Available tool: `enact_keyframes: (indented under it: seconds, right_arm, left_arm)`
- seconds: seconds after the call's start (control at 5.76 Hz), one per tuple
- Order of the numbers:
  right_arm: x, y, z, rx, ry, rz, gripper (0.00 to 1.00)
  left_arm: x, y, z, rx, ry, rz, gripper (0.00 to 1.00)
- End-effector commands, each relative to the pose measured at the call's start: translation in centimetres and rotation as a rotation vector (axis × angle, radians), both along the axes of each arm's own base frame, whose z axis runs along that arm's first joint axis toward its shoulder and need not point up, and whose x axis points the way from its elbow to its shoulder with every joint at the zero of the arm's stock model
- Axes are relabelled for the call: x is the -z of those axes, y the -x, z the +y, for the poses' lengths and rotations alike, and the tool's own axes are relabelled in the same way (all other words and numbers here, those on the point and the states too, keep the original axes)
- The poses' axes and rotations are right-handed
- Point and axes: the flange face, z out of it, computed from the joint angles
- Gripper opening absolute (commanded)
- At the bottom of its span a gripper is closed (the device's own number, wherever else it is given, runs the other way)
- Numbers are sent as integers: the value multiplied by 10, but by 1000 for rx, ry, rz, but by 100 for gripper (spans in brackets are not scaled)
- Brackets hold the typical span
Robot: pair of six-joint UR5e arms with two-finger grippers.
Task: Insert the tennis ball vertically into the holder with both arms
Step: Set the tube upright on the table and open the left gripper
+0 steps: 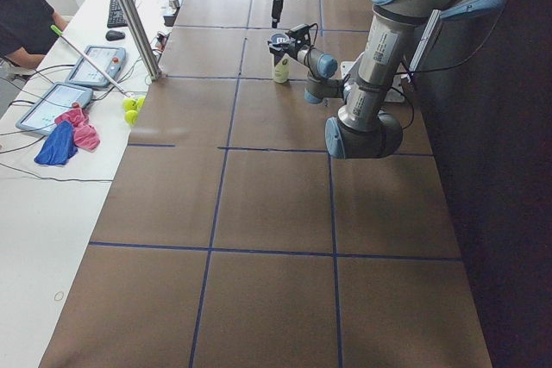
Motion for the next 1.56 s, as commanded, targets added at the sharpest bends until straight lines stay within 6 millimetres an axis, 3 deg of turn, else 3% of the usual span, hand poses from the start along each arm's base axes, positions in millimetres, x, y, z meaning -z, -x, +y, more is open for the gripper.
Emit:
enact_keyframes:
  seconds: [0.0, 0.17, 0.35, 0.52, 0.69, 0.87, 1.22, 1.39]
  right_arm:
    - [-8, -46, -31, -15, 45, -22, 99]
    - [-12, -56, -39, -34, 49, -18, 99]
    - [-29, -71, -53, -49, 28, 11, 99]
    - [-66, -100, -72, -71, 1, 64, 99]
    - [-115, -137, -98, -95, -26, 143, 99]
    - [-165, -185, -117, -69, -103, 235, 99]
    - [-226, -245, -143, -61, -137, 334, 99]
    - [-269, -293, -151, -26, -184, 403, 99]
  left_arm:
    - [27, 28, 1, 9, -19, 73, 100]
    - [36, 50, 5, 14, -28, 105, 100]
    - [45, 81, -3, 37, -36, 149, 100]
    - [36, 107, -22, 101, -22, 144, 100]
    - [20, 136, -64, 206, 24, 75, 100]
    - [-2, 169, -121, 280, 142, -18, 100]
    - [-48, 191, -193, 358, 352, -340, 100]
    - [-84, 241, -237, 298, 477, -447, 100]
